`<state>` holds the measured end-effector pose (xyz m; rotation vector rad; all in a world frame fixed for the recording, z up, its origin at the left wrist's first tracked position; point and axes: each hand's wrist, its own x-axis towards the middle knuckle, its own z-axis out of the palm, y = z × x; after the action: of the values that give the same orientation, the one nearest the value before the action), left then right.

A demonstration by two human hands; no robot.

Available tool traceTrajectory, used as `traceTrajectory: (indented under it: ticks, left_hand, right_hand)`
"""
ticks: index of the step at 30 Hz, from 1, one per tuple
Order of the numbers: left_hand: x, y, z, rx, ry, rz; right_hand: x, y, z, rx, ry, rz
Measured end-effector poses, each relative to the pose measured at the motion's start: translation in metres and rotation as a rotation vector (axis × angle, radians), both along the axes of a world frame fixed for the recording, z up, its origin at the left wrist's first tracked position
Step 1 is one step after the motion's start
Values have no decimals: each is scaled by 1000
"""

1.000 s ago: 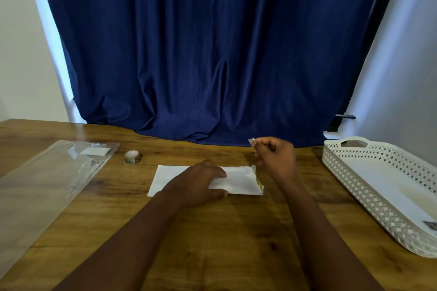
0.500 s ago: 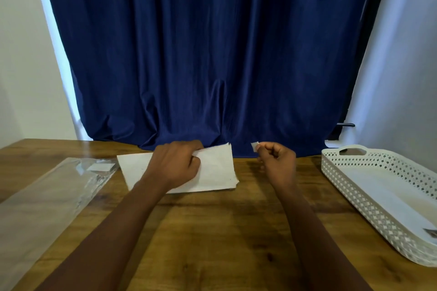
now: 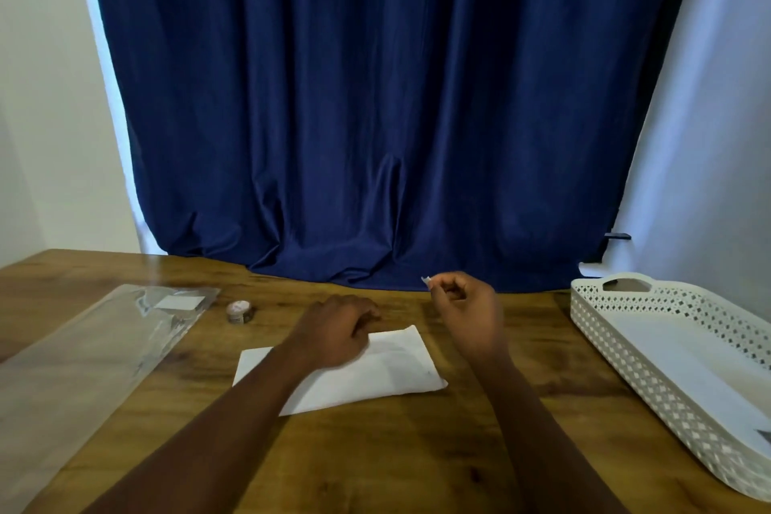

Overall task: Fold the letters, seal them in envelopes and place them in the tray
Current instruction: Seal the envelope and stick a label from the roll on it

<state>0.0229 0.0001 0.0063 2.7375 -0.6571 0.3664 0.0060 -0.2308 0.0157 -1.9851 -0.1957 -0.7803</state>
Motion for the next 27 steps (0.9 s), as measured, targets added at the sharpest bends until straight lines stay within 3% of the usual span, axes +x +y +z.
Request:
traceTrajectory:
  ticks: [3,10,27]
  left_hand:
    - [-8,0,-12,-79,-14,-5]
    - [-14,-1,-33,-54,20,9]
    - [-12,-1,-36,46,-14,-36]
  right_hand:
    - [1,8,-9,-186,13,23]
    - [1,19,-31,-580,35,189]
    - [7,16,-40,-694,73,200]
